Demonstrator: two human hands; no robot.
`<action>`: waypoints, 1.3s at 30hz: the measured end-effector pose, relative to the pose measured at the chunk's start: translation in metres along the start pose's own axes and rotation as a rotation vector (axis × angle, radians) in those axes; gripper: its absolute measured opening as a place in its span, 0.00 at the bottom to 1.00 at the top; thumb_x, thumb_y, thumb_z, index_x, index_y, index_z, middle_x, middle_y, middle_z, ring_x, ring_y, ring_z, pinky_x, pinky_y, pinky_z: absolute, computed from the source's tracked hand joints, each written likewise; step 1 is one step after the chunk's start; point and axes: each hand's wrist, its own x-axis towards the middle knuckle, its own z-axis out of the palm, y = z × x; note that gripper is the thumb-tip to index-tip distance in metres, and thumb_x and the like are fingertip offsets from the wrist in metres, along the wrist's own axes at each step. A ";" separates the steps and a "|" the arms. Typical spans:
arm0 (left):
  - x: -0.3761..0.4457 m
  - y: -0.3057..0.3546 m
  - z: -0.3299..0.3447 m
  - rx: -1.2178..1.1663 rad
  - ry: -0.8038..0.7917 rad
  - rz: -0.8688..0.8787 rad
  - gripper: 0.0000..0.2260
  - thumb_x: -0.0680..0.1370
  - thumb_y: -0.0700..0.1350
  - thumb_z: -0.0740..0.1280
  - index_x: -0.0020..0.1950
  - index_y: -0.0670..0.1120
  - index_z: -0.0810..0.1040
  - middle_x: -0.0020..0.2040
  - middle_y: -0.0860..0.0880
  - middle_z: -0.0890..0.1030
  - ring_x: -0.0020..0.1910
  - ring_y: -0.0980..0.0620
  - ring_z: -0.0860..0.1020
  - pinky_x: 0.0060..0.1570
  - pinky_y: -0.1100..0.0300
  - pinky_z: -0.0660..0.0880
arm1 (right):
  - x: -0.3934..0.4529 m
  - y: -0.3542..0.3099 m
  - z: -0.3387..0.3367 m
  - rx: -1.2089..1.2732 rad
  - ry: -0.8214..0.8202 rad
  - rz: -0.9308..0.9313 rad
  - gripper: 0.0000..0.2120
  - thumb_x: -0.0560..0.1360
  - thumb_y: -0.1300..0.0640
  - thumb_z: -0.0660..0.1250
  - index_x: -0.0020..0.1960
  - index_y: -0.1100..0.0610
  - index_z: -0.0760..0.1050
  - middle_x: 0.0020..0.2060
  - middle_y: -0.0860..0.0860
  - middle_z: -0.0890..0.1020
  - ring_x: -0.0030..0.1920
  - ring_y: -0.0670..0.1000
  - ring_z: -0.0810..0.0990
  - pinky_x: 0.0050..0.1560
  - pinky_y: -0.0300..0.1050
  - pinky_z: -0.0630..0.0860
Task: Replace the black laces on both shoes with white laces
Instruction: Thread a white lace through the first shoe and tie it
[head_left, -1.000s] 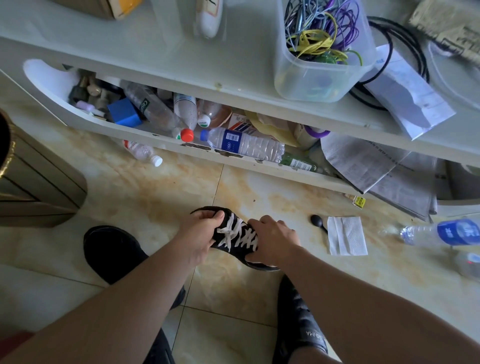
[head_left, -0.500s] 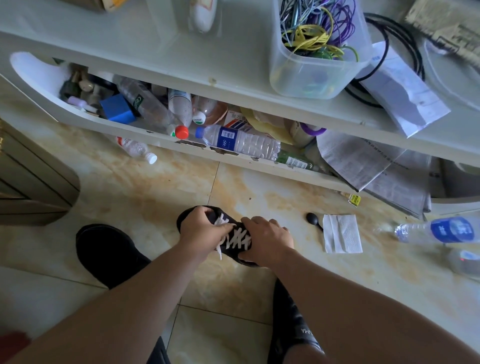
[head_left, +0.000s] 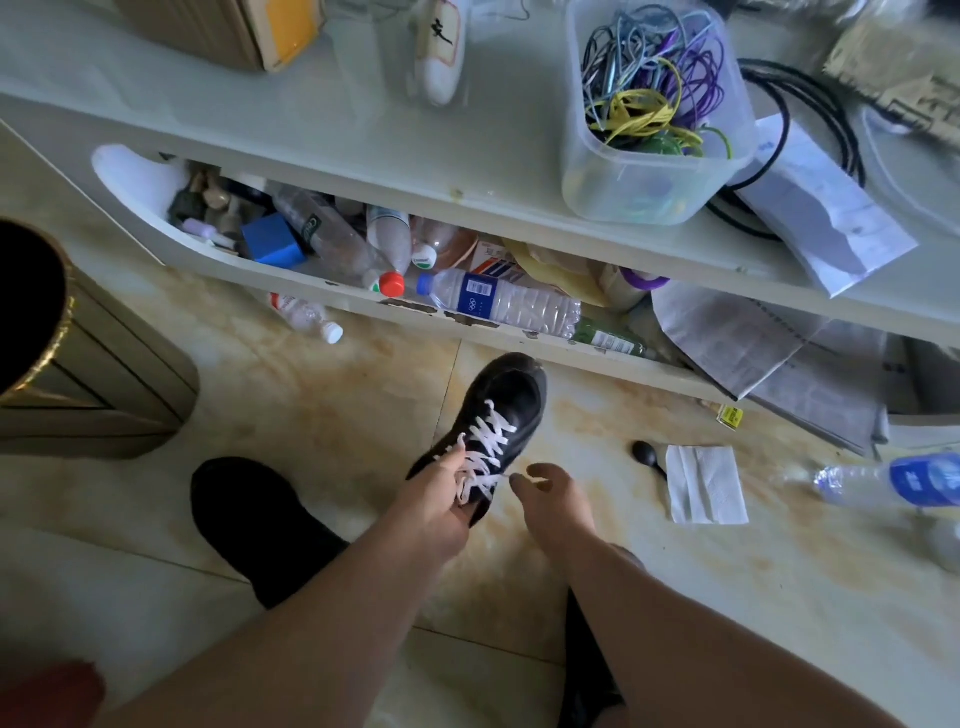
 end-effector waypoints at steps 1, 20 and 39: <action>-0.005 -0.005 0.003 -0.048 -0.011 -0.015 0.10 0.87 0.48 0.62 0.52 0.44 0.77 0.44 0.47 0.79 0.41 0.52 0.78 0.46 0.59 0.76 | -0.003 -0.001 0.007 0.053 -0.067 -0.005 0.20 0.75 0.49 0.68 0.67 0.49 0.77 0.50 0.46 0.83 0.40 0.48 0.81 0.36 0.41 0.75; 0.020 -0.014 -0.057 1.282 0.182 0.459 0.27 0.71 0.50 0.64 0.69 0.56 0.64 0.53 0.46 0.79 0.47 0.44 0.80 0.46 0.47 0.81 | -0.007 -0.021 0.035 -0.286 -0.026 -0.185 0.28 0.76 0.53 0.58 0.76 0.37 0.64 0.56 0.52 0.84 0.51 0.57 0.83 0.50 0.49 0.81; 0.032 -0.004 -0.066 1.558 0.402 1.152 0.13 0.75 0.56 0.62 0.48 0.54 0.83 0.53 0.56 0.76 0.39 0.47 0.78 0.27 0.55 0.77 | 0.011 -0.036 0.036 -0.489 0.006 -0.376 0.14 0.81 0.50 0.57 0.66 0.40 0.70 0.46 0.51 0.82 0.45 0.58 0.81 0.43 0.52 0.82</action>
